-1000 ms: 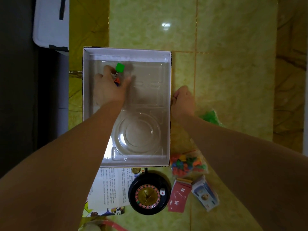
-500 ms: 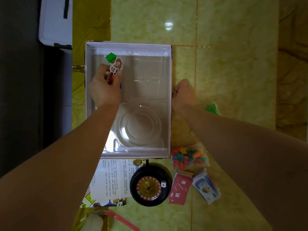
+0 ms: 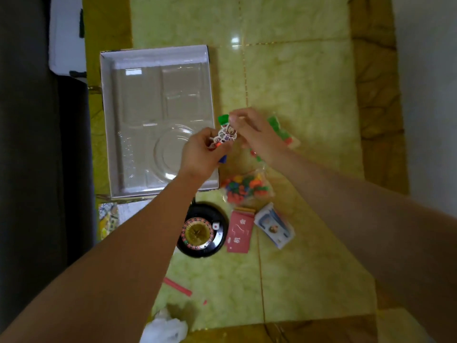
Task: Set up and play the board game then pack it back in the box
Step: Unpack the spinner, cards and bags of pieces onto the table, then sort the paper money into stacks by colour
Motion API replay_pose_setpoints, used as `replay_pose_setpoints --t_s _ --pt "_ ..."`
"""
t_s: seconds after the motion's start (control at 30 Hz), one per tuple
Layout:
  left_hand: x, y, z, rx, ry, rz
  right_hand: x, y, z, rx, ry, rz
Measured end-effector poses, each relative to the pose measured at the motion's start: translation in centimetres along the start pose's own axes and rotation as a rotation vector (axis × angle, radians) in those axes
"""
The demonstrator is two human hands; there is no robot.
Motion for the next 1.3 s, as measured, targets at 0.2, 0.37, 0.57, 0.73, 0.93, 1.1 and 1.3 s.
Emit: replay_pose_setpoints --t_s 0.2,0.37,0.57,0.73,0.93,1.1,1.3 --pt "-2.0 -8.5 -5.6 0.254 0.104 0.003 -5.3 6.2 -7.6 0.041 -0.098 -0.027" --pt "-1.9 -14.8 -10.1 0.376 0.148 -0.075 -9.8 11.0 -12.5 0.006 -0.175 0.057" --pt "0.0 -22.5 -14.0 0.353 0.298 -0.186 -14.4 15.7 -17.6 -0.048 -0.264 -0.004" --pt "1.1 -24.6 -14.4 0.229 0.270 -0.077 -16.0 16.7 -17.7 -0.103 -0.332 -0.135" --pt "1.2 -23.3 -14.6 0.001 0.104 0.241 -15.4 17.2 -16.4 -0.176 -0.174 -0.786" --pt "0.5 -21.9 -16.0 -0.087 -0.009 0.470 -15.7 17.6 -18.9 -0.330 -0.129 -0.436" --pt "1.9 -21.8 -16.5 -0.067 -0.114 1.051 -16.9 16.9 -21.2 -0.044 -0.302 -0.629"
Point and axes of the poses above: each hand's wrist, its own z-axis towards the middle knuckle, its own y-axis out of the back of the hand, x = y × z, the point moved 2 cm from there along z, towards the middle knuckle, and after that the axes turned 12 degrees about z, right-handed, at the moved point
